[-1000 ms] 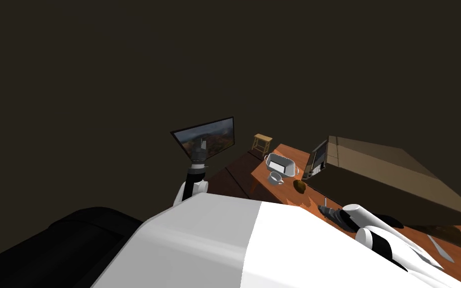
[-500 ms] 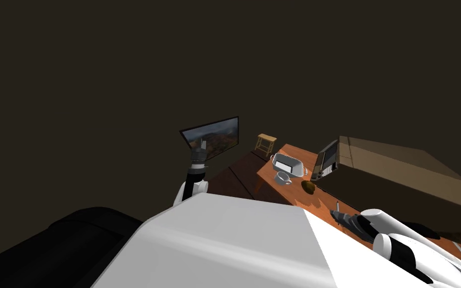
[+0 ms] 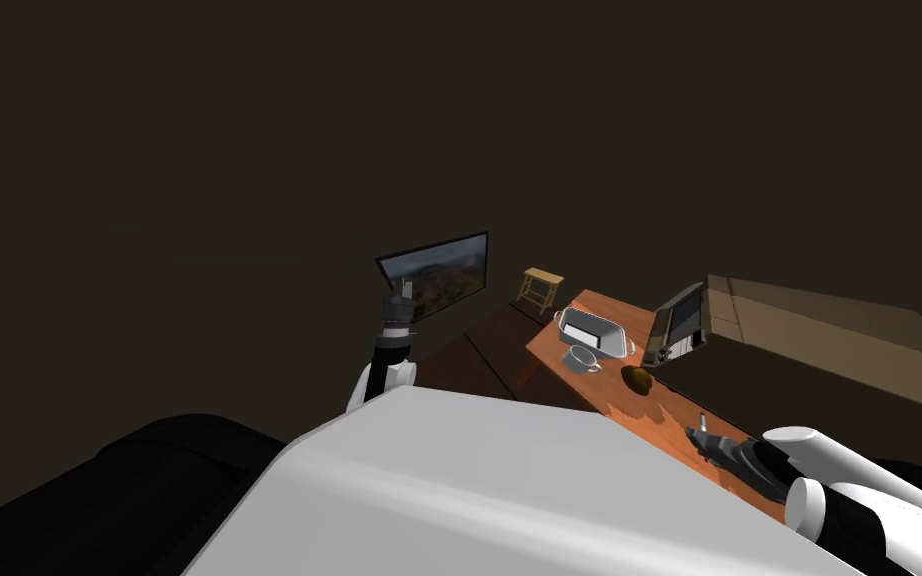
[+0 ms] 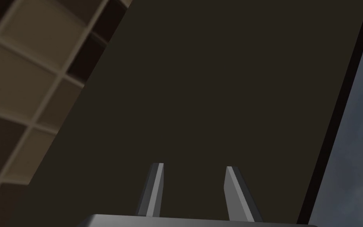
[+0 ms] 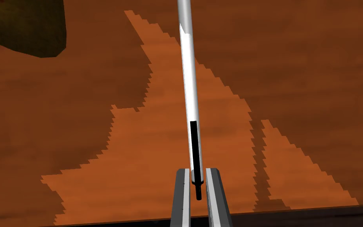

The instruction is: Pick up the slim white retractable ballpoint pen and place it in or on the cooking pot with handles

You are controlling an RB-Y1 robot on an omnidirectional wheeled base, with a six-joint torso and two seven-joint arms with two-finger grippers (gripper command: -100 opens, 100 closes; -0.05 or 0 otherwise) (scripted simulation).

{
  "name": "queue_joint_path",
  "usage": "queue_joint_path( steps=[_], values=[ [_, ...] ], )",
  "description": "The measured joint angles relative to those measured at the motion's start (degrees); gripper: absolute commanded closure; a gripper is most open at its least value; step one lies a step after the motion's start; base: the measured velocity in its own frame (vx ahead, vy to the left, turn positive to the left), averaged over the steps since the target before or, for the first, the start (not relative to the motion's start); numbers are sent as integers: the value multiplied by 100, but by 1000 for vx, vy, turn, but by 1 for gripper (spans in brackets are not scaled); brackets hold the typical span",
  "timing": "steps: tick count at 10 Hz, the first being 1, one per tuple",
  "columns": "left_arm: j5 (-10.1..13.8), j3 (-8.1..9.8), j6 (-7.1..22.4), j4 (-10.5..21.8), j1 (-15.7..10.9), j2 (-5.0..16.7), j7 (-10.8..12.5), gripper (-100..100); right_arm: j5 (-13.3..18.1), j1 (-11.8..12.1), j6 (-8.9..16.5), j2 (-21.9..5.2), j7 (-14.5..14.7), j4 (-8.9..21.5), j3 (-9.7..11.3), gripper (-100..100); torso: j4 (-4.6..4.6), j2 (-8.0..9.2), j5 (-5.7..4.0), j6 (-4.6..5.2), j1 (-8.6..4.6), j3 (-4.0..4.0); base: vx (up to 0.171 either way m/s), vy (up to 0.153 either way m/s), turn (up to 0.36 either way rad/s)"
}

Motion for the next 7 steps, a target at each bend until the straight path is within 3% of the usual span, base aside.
queue_joint_path(
  steps=[1,3,7],
  values=[
    [0,0,0,0,0,0,0,0,-25,-59,-5,-162,54,217,-30,100,1,-7,1,-6,1,-3,4,103,141],
    [0,0,0,0,0,0,0,0,-30,62,249,-211,-57,-71,-93,100,-1,-17,1,-8,7,-9,30,105,102],
    [0,0,0,0,1,0,0,0,-18,-165,661,-588,-202,-18,-161,100,-7,-61,1,-20,11,-32,92,94,96]
  ],
)
